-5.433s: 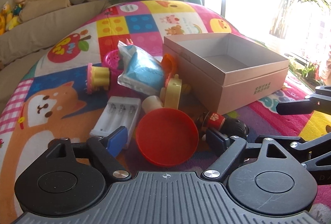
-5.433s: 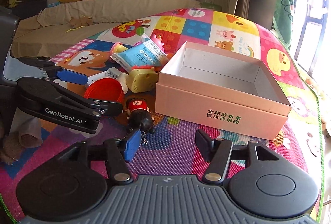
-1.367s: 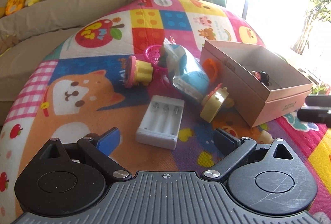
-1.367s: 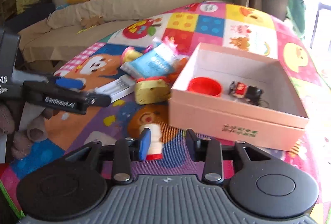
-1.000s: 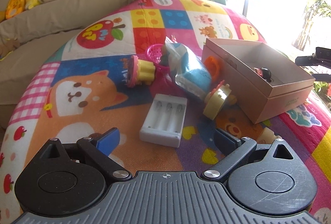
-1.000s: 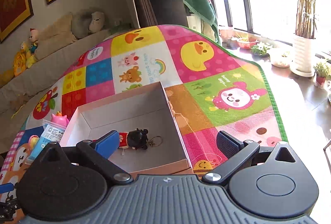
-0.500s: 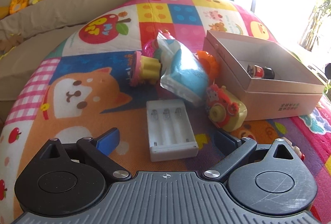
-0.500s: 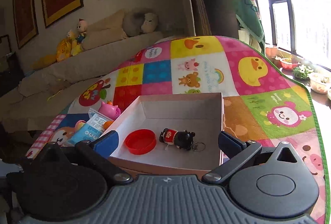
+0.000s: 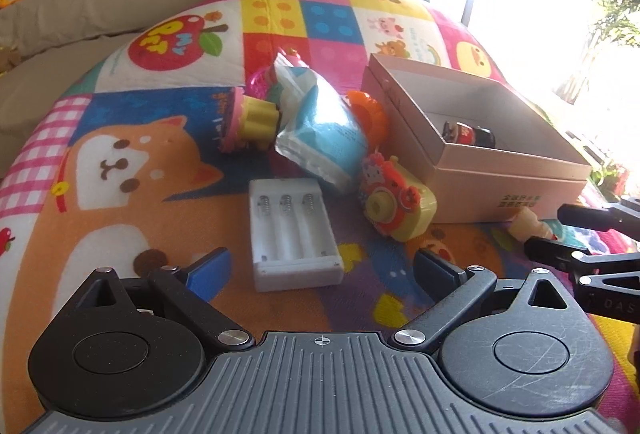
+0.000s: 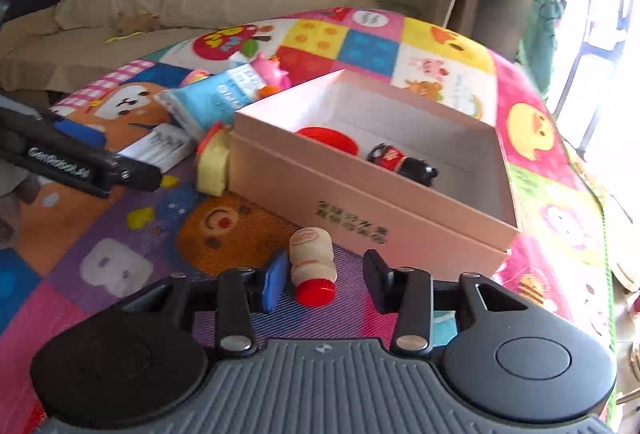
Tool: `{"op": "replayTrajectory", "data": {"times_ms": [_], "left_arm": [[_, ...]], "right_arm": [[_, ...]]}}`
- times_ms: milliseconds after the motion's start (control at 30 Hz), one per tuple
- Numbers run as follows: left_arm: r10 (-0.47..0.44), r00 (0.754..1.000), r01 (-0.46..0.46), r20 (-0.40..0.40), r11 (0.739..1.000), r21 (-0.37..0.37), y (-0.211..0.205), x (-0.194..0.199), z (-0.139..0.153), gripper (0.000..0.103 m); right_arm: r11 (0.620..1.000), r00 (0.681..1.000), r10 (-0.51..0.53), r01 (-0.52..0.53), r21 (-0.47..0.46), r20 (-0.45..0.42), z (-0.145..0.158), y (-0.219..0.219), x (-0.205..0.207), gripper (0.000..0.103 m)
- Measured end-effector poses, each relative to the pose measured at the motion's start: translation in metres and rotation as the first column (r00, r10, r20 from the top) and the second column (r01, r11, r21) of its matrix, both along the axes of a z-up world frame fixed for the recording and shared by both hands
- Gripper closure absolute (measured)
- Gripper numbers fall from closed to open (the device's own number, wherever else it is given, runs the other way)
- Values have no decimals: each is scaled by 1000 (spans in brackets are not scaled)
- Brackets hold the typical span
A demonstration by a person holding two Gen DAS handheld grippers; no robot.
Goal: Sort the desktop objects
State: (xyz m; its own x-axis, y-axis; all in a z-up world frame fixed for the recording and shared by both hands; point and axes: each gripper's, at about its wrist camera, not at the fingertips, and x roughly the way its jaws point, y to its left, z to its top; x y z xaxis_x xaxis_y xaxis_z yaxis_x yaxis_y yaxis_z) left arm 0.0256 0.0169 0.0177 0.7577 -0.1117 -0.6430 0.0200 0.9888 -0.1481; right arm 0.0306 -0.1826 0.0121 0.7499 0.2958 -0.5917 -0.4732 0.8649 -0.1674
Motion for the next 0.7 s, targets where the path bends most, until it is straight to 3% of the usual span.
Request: {"op": "replayTrajectory", "data": {"times_ms": [100,167,200,267,333,400,633,700], "left_arm": [[-110,994,112,23,988,-104,-9,-4,4,3],[-216,975,221,48,960,-175,-16,-9,10,3],[-249,966,258,70,951,-169,-21,-13,13,3],[-244,964,251,107,966,-62,-30,-19,19,3],[-159,981,146,110,983,115,-34,-16,17,2],[-102,990,78,102,974,214,-29,-7,9,2],[-100,995,95,20,977,191,-6,24,-9,2],[-116,993,109,31,979,174,-7,26,-8,3]], "right_arm": [[994,997,-50,56,89,-62,1,-22,11,37],[991,994,-70,78,106,-78,-2,-31,13,33],[991,994,-75,83,106,-80,-4,-34,11,31],[990,993,-79,88,110,-90,-8,-38,10,28],[988,992,-82,93,126,-92,-8,-41,9,22],[985,993,-86,97,142,-80,-5,-42,8,13],[987,996,-58,68,145,-70,-4,-38,4,10],[987,996,-58,68,143,-72,-4,-38,4,10]]}}
